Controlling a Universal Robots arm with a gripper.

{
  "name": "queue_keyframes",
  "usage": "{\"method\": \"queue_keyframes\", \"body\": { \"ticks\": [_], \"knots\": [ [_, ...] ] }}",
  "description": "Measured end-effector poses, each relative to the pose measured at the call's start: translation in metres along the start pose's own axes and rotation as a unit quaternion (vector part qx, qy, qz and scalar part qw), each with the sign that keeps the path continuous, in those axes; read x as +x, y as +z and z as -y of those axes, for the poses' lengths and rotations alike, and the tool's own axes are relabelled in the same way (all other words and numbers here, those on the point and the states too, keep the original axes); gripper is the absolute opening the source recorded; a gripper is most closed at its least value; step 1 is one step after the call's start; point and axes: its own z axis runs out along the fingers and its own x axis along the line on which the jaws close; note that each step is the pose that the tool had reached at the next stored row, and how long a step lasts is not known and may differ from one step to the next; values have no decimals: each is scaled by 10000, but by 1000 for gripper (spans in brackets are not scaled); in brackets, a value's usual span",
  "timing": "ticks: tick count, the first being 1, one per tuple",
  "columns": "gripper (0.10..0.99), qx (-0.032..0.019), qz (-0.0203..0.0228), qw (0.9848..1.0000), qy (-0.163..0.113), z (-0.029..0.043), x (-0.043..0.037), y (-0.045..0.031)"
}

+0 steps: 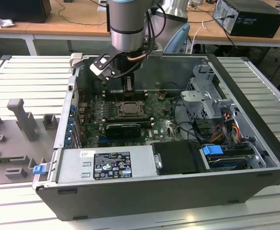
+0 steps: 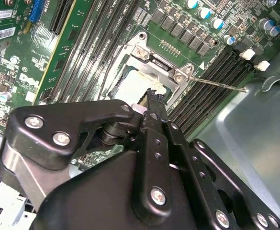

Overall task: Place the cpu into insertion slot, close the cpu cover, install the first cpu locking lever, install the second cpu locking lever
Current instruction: 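Install the first cpu locking lever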

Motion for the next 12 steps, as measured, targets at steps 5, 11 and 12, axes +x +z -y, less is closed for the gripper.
{"method": "queue_keyframes", "body": {
  "ticks": [5,11,12],
  "knots": [
    [106,0,0,10000,0,2,1,-61],
    [106,0,0,10000,0,0,3,-134],
    [106,0,0,10000,0,1,3,-142]
  ]
}}
